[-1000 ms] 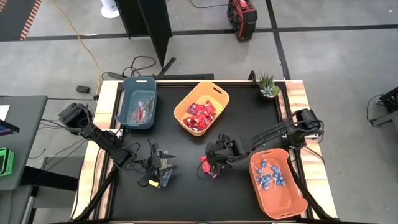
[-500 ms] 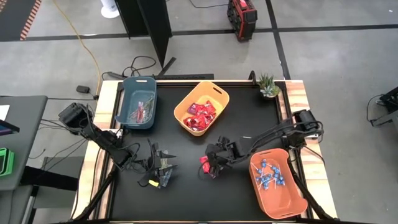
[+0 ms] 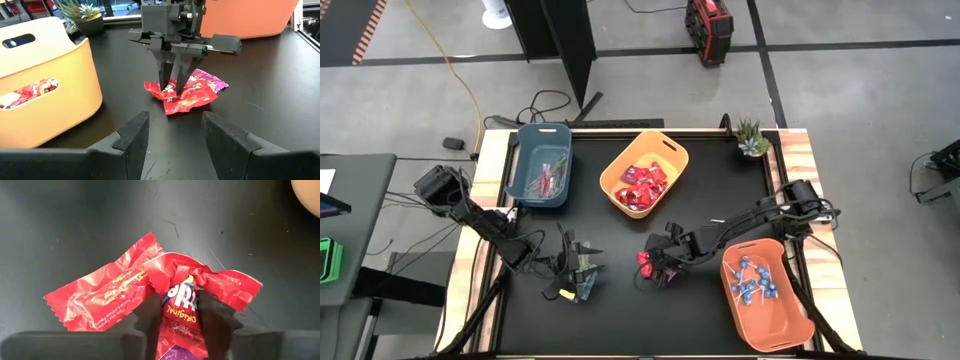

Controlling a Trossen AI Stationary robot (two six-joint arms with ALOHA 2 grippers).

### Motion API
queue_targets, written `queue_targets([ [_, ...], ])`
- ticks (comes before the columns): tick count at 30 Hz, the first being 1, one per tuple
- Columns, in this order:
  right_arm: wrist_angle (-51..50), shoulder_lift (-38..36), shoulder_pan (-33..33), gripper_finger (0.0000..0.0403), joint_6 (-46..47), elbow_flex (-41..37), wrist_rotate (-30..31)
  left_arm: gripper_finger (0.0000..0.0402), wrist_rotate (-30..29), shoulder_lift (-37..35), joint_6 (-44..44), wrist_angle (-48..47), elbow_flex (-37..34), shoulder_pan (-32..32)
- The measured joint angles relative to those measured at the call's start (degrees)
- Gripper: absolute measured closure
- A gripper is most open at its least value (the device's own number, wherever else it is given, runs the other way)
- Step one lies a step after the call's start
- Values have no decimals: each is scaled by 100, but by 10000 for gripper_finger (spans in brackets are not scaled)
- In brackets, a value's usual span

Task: Sort candy
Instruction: Put the red candy into the yellow bin

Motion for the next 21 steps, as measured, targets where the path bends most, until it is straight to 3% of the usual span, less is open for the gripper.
queue_targets([
  [11,47,-41,4,389,-282,79,-37,223,0,0,0,2,0,2],
  [21,-146,-34,92,399,-840,616,-92,223,0,0,-11,2,0,2],
])
